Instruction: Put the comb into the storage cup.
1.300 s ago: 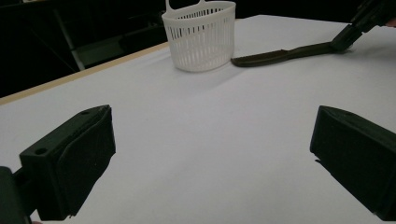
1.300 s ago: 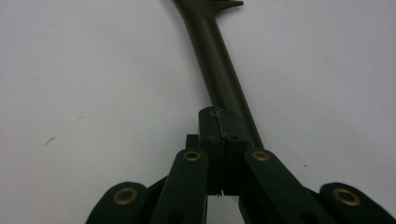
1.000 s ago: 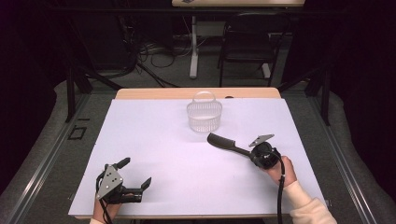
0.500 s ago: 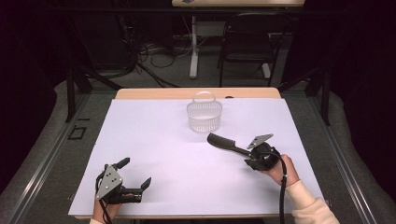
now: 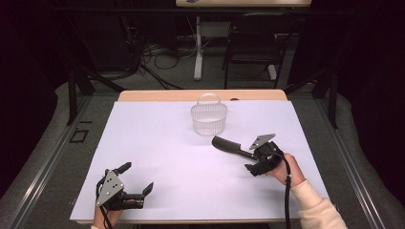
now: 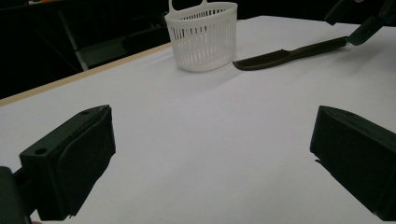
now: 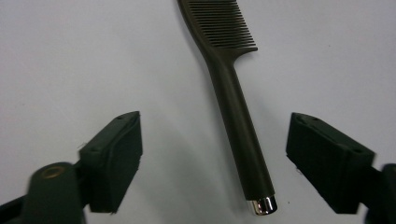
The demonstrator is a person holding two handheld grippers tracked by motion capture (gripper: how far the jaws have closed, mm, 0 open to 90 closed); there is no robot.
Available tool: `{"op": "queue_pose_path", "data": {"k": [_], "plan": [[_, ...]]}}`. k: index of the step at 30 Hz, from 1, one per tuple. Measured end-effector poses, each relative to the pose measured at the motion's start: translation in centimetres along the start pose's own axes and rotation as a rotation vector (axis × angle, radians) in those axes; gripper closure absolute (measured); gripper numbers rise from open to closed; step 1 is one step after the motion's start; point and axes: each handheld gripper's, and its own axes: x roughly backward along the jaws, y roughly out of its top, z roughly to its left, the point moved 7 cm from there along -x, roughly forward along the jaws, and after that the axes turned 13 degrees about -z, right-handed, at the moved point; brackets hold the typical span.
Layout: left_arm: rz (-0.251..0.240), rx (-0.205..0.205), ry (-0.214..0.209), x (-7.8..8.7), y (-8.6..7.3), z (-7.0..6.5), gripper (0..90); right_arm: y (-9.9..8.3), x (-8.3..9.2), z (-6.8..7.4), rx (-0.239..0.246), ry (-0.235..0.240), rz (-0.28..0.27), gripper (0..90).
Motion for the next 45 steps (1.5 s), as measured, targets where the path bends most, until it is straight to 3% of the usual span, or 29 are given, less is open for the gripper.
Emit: {"op": "queue_pose_path", "data": {"k": [10, 30, 42, 45], "plan": [[0.002, 0.001, 0.001, 0.0, 0.0, 0.0, 0.0, 0.1, -1.1, -0.6, 0.003, 0.01, 0.02, 0.1], [0.002, -0.007, -0.01, -0.4, 0.0, -0.1, 0.0, 1.6, -2.4, -1.4, 0.036, 0.039, 0.022, 0.0], [0.004, -0.005, -0.012, -0.4, 0.0, -0.1, 0.0, 2.4, -2.9, -1.2, 0.059, 0.053, 0.051, 0.0], [0.006, -0.006, -0.014, -0.4, -0.1, -0.1, 0.0, 2.4, -3.0, -1.1, 0.071, 0.059, 0.07, 3.7]]}}
